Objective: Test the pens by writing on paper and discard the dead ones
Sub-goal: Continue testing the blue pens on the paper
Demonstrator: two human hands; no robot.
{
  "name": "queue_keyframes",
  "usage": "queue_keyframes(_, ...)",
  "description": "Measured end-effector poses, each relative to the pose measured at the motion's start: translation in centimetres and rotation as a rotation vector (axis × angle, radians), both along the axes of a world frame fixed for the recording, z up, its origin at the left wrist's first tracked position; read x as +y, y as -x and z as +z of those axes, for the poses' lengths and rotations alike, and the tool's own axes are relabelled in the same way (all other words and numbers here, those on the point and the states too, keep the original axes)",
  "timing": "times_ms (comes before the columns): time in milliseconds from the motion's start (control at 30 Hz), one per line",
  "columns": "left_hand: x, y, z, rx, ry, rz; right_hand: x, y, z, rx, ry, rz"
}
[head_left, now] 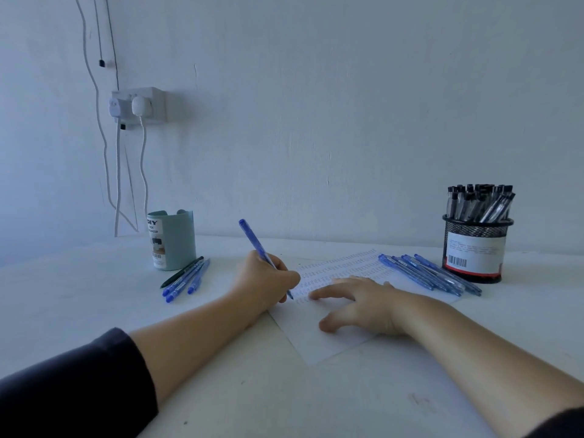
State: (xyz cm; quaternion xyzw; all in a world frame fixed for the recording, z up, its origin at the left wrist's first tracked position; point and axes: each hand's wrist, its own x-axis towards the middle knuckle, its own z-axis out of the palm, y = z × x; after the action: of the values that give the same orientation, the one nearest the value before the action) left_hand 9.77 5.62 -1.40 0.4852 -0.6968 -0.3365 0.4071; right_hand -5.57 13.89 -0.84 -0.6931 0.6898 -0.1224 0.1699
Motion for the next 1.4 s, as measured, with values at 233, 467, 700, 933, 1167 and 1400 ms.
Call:
queue_keyframes(233,-0.11,0.13,-0.20,-0.052,0.032,0.000,0.15,-0.04,0.11,-0.010,-0.010,-0.004)
queue_keyframes(467,-0.19,0.21,-0.17,-0.064,0.040,0.004,0.01,0.08,-0.10,-0.013,-0.008,0.001)
queue_keyframes(700,-0.28,0.16,-0.32,-0.067,0.050,-0.003,-0.11,0.22,-0.13,-0.007,-0.009,0.004)
queue_keyframes(933,-0.40,0.20,-0.37,-0.064,0.057,0.018,-0.13,0.21,-0.13,-0.025,-0.010,0.003)
queue_keyframes(1167,-0.19,0.18,-0.31,-0.072,0.064,-0.002,0.07,0.10,0.02,-0.010,-0.016,0.003)
queue_keyframes(1400,-0.14,0.14,-0.34,-0.068,0.070,-0.003,0.32,0.05,0.16,-0.014,-0.031,0.005)
